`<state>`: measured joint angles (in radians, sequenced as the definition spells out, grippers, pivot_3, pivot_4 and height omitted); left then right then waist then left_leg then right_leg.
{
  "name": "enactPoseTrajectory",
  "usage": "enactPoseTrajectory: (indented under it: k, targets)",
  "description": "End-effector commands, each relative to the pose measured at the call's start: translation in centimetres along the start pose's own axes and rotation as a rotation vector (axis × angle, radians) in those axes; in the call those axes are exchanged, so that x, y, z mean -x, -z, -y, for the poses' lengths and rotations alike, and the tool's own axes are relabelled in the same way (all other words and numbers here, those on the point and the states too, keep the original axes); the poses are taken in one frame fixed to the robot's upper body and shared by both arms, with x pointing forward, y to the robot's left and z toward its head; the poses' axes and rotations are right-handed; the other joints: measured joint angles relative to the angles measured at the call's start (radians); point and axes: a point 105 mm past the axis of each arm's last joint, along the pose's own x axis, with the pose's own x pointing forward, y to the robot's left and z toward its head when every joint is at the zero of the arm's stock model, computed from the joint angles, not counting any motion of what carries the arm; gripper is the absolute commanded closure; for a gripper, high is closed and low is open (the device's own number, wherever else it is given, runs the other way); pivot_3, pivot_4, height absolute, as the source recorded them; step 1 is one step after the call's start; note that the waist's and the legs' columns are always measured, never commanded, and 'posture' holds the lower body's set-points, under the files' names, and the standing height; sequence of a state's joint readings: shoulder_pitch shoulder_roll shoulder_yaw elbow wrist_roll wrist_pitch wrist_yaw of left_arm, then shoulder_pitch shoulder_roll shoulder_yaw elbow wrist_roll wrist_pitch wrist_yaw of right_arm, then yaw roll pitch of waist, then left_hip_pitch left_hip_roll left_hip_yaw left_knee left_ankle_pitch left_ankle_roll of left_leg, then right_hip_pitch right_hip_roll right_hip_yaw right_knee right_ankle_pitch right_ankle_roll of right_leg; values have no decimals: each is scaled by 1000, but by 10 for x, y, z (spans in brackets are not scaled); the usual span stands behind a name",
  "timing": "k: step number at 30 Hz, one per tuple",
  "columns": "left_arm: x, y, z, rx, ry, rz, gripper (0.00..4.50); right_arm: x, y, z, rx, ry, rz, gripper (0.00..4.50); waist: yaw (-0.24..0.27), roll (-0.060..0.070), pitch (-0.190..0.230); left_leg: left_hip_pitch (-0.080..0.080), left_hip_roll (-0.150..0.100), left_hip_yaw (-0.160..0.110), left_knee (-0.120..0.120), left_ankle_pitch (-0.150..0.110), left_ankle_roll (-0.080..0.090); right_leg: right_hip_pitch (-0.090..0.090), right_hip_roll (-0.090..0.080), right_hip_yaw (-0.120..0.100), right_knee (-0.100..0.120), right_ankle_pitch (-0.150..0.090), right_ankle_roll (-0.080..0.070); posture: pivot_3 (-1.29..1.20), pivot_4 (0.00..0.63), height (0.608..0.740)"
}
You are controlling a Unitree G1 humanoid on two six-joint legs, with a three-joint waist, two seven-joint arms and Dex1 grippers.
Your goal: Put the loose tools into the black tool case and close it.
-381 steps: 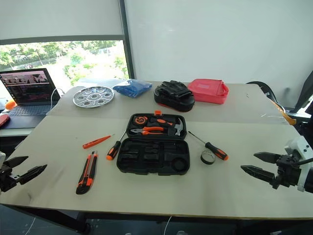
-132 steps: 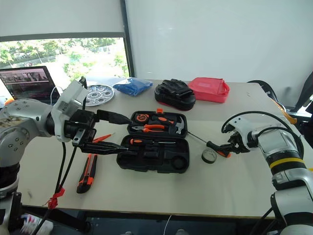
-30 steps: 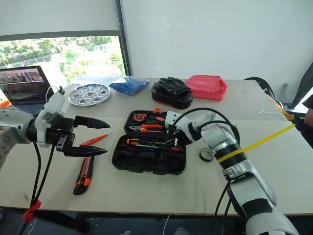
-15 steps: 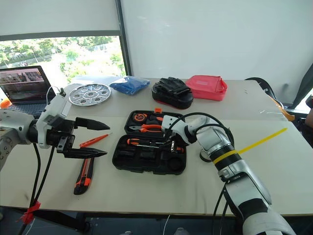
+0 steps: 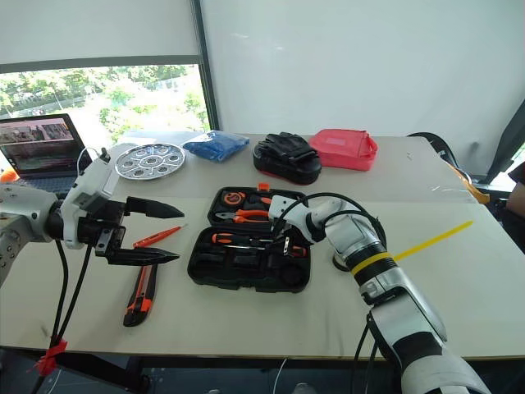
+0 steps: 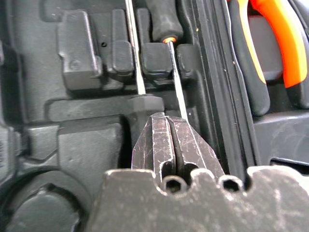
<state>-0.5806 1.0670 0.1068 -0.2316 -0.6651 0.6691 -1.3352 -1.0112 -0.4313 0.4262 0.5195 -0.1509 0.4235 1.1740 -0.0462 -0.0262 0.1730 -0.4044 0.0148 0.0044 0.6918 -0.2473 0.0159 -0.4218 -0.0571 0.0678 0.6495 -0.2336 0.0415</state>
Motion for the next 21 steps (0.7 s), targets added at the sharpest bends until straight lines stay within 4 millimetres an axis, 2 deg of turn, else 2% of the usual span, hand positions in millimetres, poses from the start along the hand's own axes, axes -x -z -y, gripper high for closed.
enactPoseTrajectory:
  k: [1, 7, 10, 12, 16, 21]
  targets:
    - [3, -3, -3, -37, -39, 1, 0, 1, -3, -2, -32, -21, 5, 4465, 1, 0, 0, 0, 0, 0, 0, 0, 0, 0, 0, 0, 0, 0, 0, 0, 150, 740]
    - [6, 6, -4, 15, -91, 0, 0, 52, -56, 14, -121, 18, 207, 4465, 2, 0, 1, -6, 0, -3, -1, 0, 0, -6, 0, 0, 0, 0, 0, 0, 150, 740]
    - [15, 16, -9, 73, -178, -2, 0, 90, -82, 12, -159, 24, 348, 4465, 2, 1, 1, -10, 0, -4, -1, 0, 0, -10, -1, 0, 1, 0, 0, 0, 150, 740]
    - [23, 27, -12, 123, -259, -18, 0, 107, -93, 5, -145, 29, 430, 4465, 4, 0, 1, -11, 0, -5, -2, 0, 0, -13, -1, 0, 3, 0, 0, 0, 150, 740]
    - [48, 57, -2, 231, -420, -97, 0, 120, -91, -24, 22, 38, 501, 4465, 2, -1, 0, -11, 0, -4, -5, 0, 0, -14, -2, 0, 7, 0, 0, 0, 150, 740]
    - [93, 87, 21, 350, -611, -109, 0, 117, -84, -54, 37, 12, 561, 4465, -1, -1, 0, -11, 1, -2, -7, 0, 0, -17, -4, 0, 7, 0, -1, 0, 150, 740]
